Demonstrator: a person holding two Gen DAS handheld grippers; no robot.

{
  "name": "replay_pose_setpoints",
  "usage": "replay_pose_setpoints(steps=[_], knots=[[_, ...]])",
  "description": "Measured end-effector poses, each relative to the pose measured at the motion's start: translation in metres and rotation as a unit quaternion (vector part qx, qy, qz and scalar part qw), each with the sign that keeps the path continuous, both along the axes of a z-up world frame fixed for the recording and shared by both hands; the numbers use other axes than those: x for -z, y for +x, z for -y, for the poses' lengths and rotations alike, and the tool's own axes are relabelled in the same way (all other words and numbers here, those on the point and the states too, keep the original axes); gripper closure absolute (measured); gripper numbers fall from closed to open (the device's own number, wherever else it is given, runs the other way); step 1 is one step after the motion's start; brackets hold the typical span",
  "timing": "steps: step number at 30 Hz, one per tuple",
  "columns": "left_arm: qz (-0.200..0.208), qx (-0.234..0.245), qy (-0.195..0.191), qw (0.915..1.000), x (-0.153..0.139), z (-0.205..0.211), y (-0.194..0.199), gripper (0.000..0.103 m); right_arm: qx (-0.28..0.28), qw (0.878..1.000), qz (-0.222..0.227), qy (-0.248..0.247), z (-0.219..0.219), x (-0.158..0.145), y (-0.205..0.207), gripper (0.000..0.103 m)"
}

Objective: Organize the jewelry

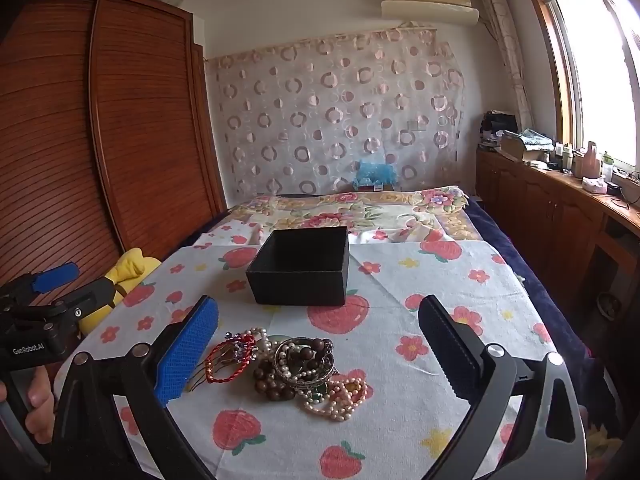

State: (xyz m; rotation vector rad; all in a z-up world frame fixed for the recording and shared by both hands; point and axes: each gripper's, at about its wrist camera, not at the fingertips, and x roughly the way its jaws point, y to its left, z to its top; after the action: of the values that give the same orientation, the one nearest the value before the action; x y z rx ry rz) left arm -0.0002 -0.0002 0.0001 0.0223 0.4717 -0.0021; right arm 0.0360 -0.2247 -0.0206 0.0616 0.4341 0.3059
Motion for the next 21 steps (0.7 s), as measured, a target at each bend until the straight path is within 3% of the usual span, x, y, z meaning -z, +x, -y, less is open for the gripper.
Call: replay_pose_setpoints(steps=[21], knots=[[0.0, 0.001, 0.0, 1.0, 0.0, -0.0001, 0.0002, 0.008, 0.001, 1.0, 0.001, -0.001, -0.0008, -0.0008, -0.0016, 0.002]])
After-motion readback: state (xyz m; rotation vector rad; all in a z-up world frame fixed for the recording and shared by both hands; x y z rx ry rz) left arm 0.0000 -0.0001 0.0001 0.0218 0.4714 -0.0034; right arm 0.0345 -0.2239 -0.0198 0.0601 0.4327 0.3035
